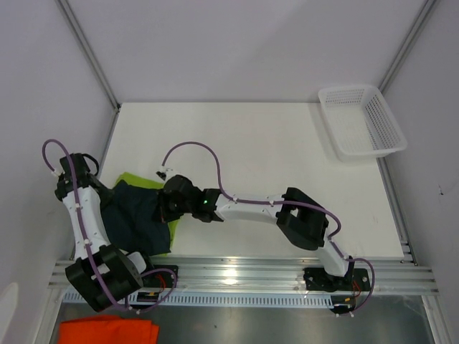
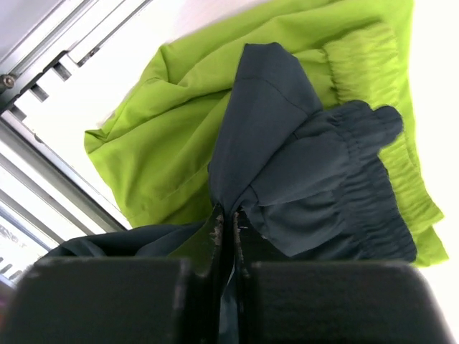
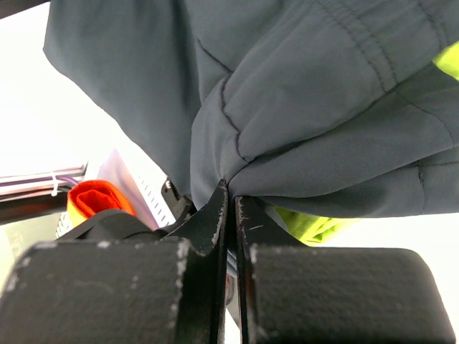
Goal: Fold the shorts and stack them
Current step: Neatly place the folded shorts to the corner
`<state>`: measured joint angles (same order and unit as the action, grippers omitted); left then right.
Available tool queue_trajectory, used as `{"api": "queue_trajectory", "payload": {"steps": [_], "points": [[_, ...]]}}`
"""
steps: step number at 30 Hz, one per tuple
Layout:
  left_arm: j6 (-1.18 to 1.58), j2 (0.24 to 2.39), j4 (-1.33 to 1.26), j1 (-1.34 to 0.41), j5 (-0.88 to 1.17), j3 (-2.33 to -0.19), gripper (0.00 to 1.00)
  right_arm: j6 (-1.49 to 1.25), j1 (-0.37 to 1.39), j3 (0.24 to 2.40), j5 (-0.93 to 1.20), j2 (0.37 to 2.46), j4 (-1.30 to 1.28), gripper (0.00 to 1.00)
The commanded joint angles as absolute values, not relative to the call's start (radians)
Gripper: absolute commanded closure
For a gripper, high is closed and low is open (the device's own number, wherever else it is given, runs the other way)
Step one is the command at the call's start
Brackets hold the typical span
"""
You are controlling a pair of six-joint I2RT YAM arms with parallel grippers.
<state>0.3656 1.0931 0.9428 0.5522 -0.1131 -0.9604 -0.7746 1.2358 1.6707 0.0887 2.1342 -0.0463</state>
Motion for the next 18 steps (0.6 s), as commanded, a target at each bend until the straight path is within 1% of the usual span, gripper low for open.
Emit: {"api": "queue_trajectory", "payload": {"steps": [1,2,3,4,5,7,8,10,11,13,16,17,18], "points": [[0.370,1.111,0.882,0.566,-0.153,-0.960,0.91,-0.793,1.238,1.680,0.068,2.144,-0.011,1.00],[0.377,1.114,0.885,0.568,-0.163,-0.960,0.72,-0.799,1.236,1.675,0.067,2.148,-0.011,1.00],[0.386,1.118,0.893,0.569,-0.179,-0.959,0.26,-0.804,1.235,1.671,0.069,2.155,-0.011,1.00],[0.391,1.123,0.894,0.571,-0.184,-0.956,0.07,-0.808,1.233,1.669,0.071,2.161,-0.011,1.00],[0.391,1.124,0.893,0.572,-0.184,-0.956,0.01,-0.816,1.232,1.670,0.074,2.167,-0.018,1.00],[0.397,1.126,0.902,0.578,-0.186,-0.959,0.01,-0.816,1.232,1.667,0.074,2.183,-0.046,1.00],[0.399,1.121,0.900,0.583,-0.186,-0.960,0.01,-0.815,1.232,1.654,0.069,2.186,-0.054,0.97],[0.399,1.114,0.902,0.589,-0.189,-0.965,0.01,-0.818,1.229,1.622,0.063,2.180,-0.052,0.82],[0.403,1.097,0.905,0.591,-0.190,-0.972,0.01,-0.825,1.224,1.573,0.058,2.174,-0.038,0.73],[0.406,1.072,0.888,0.591,-0.158,-0.976,0.01,-0.837,1.203,1.533,0.063,2.160,-0.011,0.67],[0.396,1.039,0.870,0.591,-0.097,-0.979,0.01,-0.850,1.172,1.516,0.078,2.158,-0.011,0.63],[0.381,1.039,0.868,0.589,-0.053,-0.982,0.01,-0.850,1.155,1.517,0.081,2.157,-0.011,0.53],[0.371,1.040,0.873,0.591,-0.034,-0.988,0.01,-0.845,1.147,1.516,0.084,2.157,-0.011,0.46]]}}
